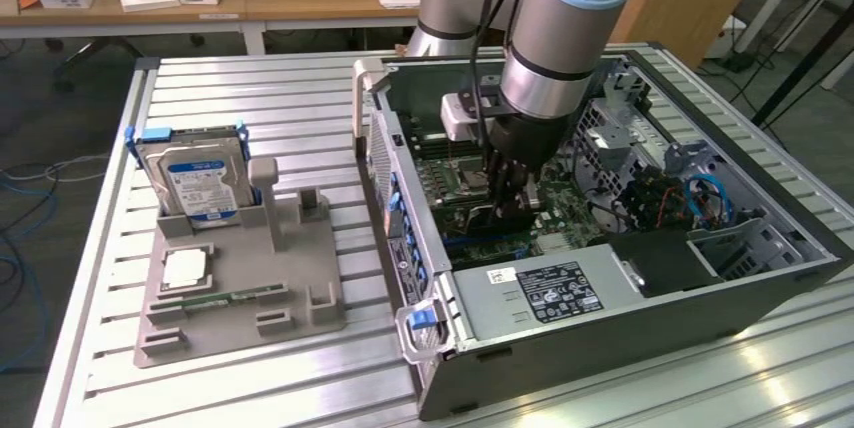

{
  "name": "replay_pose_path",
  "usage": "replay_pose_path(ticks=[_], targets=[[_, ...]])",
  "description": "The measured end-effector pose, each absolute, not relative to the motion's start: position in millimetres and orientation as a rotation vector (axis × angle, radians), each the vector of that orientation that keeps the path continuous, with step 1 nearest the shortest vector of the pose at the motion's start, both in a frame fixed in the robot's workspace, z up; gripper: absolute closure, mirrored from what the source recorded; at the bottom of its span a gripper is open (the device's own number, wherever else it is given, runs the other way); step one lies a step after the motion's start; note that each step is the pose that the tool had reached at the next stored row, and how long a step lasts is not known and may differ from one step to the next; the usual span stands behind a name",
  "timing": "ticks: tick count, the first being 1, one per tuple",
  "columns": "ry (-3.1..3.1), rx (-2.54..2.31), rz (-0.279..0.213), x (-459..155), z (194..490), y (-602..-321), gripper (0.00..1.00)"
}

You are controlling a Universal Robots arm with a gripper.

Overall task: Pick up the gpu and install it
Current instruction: 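Insert the gpu into the slot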

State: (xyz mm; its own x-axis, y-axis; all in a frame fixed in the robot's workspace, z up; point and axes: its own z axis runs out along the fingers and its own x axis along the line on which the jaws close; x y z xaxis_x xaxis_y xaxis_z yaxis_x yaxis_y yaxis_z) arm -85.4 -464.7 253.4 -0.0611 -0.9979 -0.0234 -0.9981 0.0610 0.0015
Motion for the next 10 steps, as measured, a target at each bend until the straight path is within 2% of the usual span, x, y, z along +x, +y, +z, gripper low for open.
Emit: replay_pose_path(ticks=[10], targets=[[2.242, -2.178, 0.027, -85.4, 253.3, -463.5, 0.74]])
